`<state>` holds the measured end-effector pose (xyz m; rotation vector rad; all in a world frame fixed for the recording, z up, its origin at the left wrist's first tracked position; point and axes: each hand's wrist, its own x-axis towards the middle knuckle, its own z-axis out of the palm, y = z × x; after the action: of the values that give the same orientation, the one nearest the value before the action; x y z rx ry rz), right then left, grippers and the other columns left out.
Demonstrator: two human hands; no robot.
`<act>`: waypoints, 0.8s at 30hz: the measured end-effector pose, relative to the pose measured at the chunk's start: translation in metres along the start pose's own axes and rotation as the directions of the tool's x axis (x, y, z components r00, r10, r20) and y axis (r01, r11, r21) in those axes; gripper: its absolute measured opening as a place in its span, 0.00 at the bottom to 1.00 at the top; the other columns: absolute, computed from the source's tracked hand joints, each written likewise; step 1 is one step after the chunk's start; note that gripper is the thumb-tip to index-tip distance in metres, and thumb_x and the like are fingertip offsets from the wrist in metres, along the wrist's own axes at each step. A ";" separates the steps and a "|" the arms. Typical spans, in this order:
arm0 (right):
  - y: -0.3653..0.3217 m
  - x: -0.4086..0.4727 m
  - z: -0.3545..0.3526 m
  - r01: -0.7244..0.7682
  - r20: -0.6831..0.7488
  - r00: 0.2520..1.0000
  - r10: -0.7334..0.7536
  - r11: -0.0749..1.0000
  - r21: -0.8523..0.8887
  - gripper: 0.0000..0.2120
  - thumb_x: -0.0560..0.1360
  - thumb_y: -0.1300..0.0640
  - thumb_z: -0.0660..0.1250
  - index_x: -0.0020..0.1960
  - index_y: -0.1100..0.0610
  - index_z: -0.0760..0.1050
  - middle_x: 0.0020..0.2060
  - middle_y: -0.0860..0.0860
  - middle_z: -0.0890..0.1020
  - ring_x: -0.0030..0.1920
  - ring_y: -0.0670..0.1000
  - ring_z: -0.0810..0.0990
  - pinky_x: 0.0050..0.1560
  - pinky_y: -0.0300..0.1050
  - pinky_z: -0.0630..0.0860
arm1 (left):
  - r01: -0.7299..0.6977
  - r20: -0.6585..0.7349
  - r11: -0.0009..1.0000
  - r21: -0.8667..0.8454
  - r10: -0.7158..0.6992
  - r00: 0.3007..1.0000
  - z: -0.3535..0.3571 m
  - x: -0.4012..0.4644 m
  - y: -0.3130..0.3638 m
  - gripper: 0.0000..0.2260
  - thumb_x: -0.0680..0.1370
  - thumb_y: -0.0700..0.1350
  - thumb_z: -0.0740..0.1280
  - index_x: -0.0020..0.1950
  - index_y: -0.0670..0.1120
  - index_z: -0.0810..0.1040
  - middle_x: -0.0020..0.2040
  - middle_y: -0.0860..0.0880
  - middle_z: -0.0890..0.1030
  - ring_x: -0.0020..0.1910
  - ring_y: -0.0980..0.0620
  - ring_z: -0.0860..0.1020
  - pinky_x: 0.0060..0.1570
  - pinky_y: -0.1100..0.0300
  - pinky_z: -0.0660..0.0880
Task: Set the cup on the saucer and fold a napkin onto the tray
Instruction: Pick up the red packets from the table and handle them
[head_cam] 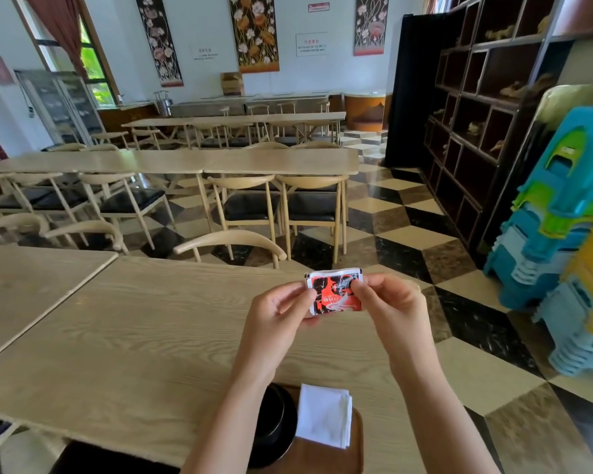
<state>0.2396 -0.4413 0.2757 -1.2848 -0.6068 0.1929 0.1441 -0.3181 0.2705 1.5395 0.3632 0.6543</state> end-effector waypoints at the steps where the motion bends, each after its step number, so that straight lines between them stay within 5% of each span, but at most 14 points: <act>1: 0.005 -0.002 0.000 -0.030 -0.015 0.999 0.031 0.999 0.028 0.06 0.73 0.66 0.67 0.38 0.60 0.80 0.30 0.49 0.85 0.32 0.44 0.82 0.33 0.31 0.76 | 0.011 -0.002 1.000 0.011 -0.011 1.000 -0.001 0.000 -0.007 0.07 0.76 0.42 0.67 0.52 0.45 0.81 0.45 0.46 0.86 0.46 0.47 0.84 0.44 0.57 0.81; 5: 0.034 -0.011 -0.004 -0.168 -0.034 0.985 0.168 0.986 0.013 0.09 0.73 0.66 0.67 0.36 0.58 0.80 0.27 0.47 0.84 0.30 0.41 0.81 0.32 0.29 0.74 | 0.008 -0.106 0.981 0.195 0.013 0.994 -0.002 -0.007 -0.041 0.06 0.75 0.42 0.69 0.47 0.53 0.83 0.36 0.57 0.85 0.36 0.56 0.83 0.35 0.62 0.80; 8: 0.066 -0.025 -0.009 -0.274 -0.007 0.962 0.274 0.958 -0.082 0.09 0.74 0.67 0.65 0.37 0.60 0.79 0.25 0.46 0.82 0.28 0.39 0.78 0.30 0.27 0.70 | 0.072 -0.170 0.948 0.311 -0.020 0.985 -0.006 -0.013 -0.074 0.13 0.74 0.43 0.70 0.35 0.61 0.82 0.32 0.52 0.82 0.31 0.53 0.78 0.36 0.56 0.76; 9: 0.078 -0.030 -0.011 -0.314 -0.008 0.949 0.315 0.943 -0.109 0.08 0.74 0.67 0.65 0.38 0.61 0.80 0.26 0.47 0.82 0.28 0.40 0.77 0.30 0.28 0.70 | 0.096 -0.163 0.934 0.344 -0.041 0.986 -0.007 -0.015 -0.085 0.07 0.74 0.43 0.69 0.35 0.47 0.79 0.31 0.52 0.80 0.29 0.54 0.75 0.35 0.58 0.74; 10: 0.090 -0.036 -0.013 -0.355 -0.017 0.934 0.356 0.925 -0.135 0.07 0.73 0.67 0.66 0.38 0.61 0.80 0.27 0.48 0.82 0.28 0.41 0.77 0.31 0.29 0.70 | 0.131 -0.157 0.921 0.368 -0.077 0.985 -0.009 -0.017 -0.097 0.17 0.74 0.44 0.69 0.32 0.62 0.68 0.30 0.52 0.78 0.29 0.55 0.73 0.35 0.60 0.72; 11: 0.101 -0.041 -0.015 -0.394 -0.034 0.918 0.394 0.905 -0.159 0.07 0.73 0.67 0.66 0.38 0.61 0.80 0.27 0.49 0.82 0.28 0.42 0.77 0.30 0.29 0.70 | 0.149 -0.123 0.910 0.386 -0.110 0.986 -0.011 -0.020 -0.108 0.09 0.75 0.43 0.68 0.36 0.55 0.82 0.31 0.52 0.77 0.29 0.56 0.72 0.35 0.61 0.72; 16: 0.160 -0.075 -0.018 -0.592 -0.150 0.806 0.573 0.779 -0.206 0.10 0.70 0.65 0.70 0.32 0.56 0.79 0.23 0.47 0.81 0.26 0.43 0.77 0.28 0.30 0.70 | 0.311 -0.216 0.862 0.400 -0.241 0.946 -0.018 -0.042 -0.165 0.03 0.73 0.42 0.71 0.44 0.46 0.84 0.37 0.58 0.83 0.37 0.64 0.80 0.39 0.74 0.73; 24: 0.230 -0.135 -0.025 -0.780 -0.234 0.620 0.749 0.557 -0.285 0.15 0.70 0.61 0.71 0.25 0.53 0.78 0.20 0.47 0.78 0.22 0.42 0.73 0.29 0.35 0.70 | 0.455 -0.259 0.780 0.429 -0.377 0.890 -0.020 -0.110 -0.242 0.08 0.74 0.42 0.69 0.51 0.43 0.83 0.44 0.57 0.83 0.39 0.70 0.78 0.41 0.78 0.71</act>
<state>0.1853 -0.4570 0.0138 -1.8643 0.0628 0.7852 0.0847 -0.3464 0.0118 1.7944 1.0258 0.3406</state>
